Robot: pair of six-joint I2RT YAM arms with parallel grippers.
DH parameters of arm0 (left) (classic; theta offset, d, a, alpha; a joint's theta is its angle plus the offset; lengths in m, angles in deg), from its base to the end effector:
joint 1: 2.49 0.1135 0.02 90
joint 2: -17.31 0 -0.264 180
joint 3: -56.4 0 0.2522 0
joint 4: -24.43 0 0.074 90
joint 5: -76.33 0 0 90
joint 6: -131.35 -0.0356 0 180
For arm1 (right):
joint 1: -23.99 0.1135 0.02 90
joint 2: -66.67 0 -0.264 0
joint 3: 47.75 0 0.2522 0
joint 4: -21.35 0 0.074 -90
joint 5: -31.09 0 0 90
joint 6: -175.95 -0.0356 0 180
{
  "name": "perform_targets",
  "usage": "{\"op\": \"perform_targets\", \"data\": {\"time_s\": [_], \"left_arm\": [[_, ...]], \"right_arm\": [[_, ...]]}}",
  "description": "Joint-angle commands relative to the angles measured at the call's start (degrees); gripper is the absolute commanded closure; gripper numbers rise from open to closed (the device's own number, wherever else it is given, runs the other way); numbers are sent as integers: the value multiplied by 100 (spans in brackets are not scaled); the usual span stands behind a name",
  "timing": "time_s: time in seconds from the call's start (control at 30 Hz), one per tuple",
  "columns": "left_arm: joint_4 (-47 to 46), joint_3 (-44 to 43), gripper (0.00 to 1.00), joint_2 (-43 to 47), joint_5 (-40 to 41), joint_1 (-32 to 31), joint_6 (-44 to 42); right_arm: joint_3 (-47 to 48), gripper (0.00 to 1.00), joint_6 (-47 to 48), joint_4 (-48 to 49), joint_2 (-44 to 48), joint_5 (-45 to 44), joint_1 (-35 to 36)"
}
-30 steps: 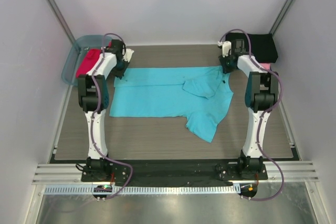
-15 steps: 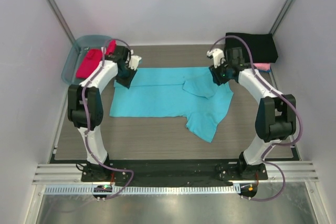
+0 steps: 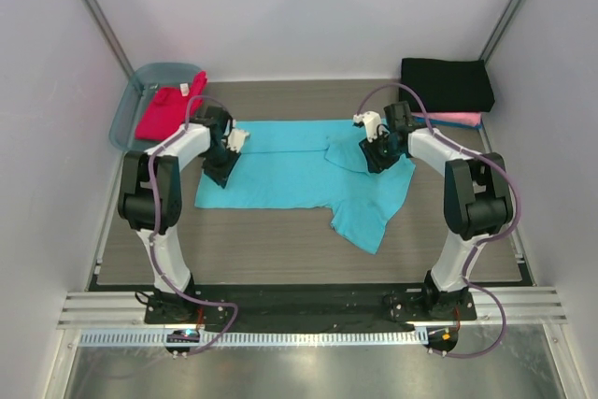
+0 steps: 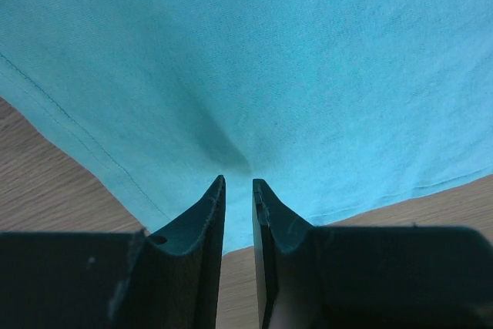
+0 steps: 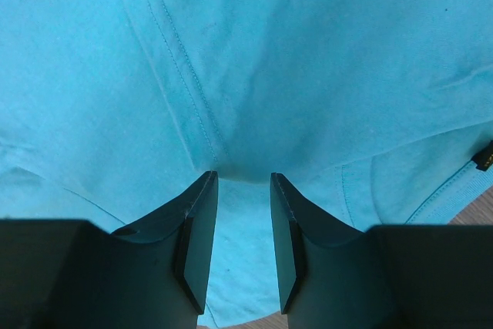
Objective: Fold and stack the t-shirts
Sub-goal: Fold the tshirt
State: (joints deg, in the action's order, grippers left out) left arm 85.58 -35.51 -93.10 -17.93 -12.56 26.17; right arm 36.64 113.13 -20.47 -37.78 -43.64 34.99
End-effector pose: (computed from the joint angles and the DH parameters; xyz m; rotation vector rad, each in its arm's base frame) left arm 0.3647 -0.0675 0.1732 0.6559 2.8826 -0.0979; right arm 0.3652 0.0805 0.1871 -0.9360 2.4368 0.2543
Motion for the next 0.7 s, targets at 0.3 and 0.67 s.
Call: {"op": "perform_targets", "data": {"time_s": [0.3,0.67], "left_arm": [[-99,63,79,222,30,40,33],[-81,-104,79,72,3,49,50]], "right_arm": [[21,60,-107,169,319,38,77],[-172,60,-116,160,363,38,191]]}}
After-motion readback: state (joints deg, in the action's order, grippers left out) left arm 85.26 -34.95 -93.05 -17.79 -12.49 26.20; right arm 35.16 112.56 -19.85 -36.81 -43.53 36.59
